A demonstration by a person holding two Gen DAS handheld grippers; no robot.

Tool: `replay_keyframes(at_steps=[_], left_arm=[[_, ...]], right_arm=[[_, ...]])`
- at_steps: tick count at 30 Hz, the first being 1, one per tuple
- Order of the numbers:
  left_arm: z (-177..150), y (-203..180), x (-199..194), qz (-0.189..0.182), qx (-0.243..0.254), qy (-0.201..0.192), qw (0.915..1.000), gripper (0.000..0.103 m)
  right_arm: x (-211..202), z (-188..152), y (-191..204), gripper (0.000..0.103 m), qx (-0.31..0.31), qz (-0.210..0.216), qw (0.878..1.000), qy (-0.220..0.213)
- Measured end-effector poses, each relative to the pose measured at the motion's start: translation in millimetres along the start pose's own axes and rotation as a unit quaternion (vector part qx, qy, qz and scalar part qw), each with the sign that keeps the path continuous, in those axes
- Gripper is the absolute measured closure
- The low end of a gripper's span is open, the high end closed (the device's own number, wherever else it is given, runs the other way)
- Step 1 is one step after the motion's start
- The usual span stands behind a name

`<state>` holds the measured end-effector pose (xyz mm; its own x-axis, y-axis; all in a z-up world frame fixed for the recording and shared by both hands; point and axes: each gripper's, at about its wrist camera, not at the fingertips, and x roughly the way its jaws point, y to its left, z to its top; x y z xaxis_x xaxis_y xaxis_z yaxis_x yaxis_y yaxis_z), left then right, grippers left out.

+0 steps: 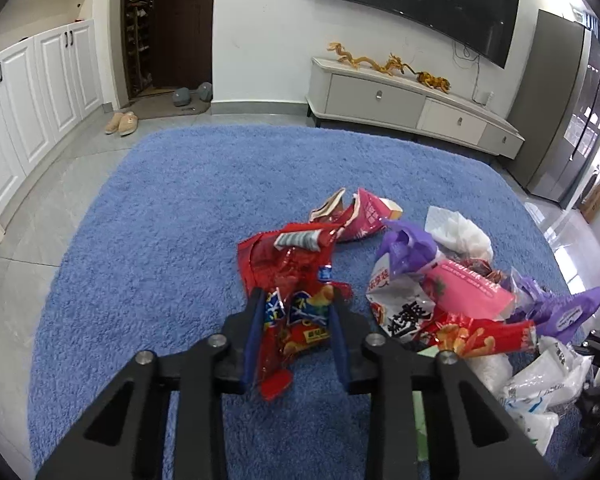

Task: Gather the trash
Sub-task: 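Grasp the red chip bag with left tool while right tool grasps the silver-brown wrapper, then carry both held wrappers over the white trash bin and release them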

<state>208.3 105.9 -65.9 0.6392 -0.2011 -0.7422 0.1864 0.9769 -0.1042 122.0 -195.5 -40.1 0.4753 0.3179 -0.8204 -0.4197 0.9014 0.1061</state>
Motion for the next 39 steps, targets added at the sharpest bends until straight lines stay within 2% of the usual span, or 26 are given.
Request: replay_keyframes(at_steps=[8, 16, 27, 33, 39], left_arm=[[-17.9, -11.4, -50.1, 0.055, 0.024, -0.039, 0.9974, 0.080], [-34.7, -34.4, -112.7, 0.080, 0.051, -0.081, 0.9922, 0.080], [-57.3, -75.4, -186.7, 0.073, 0.085, -0.137, 0.9842, 0.080], [-65.4, -107.5, -196.9, 0.064, 0.111, -0.142, 0.9816, 0.080], [-65.4, -146.0, -190.7, 0.052, 0.142, -0.133, 0.9795, 0.080]], right_arm=[[-43.7, -18.0, 3.2, 0.077, 0.033, -0.021, 0.999, -0.021], [-85.8, -33.7, 16.9, 0.077, 0.052, -0.039, 0.997, -0.046], [-152.2, -58.1, 32.5, 0.077, 0.055, -0.068, 0.992, -0.095], [-182.9, -71.8, 17.3, 0.077, 0.063, -0.099, 0.987, -0.112], [-199.3, -88.9, -7.2, 0.077, 0.079, -0.124, 0.982, -0.117]])
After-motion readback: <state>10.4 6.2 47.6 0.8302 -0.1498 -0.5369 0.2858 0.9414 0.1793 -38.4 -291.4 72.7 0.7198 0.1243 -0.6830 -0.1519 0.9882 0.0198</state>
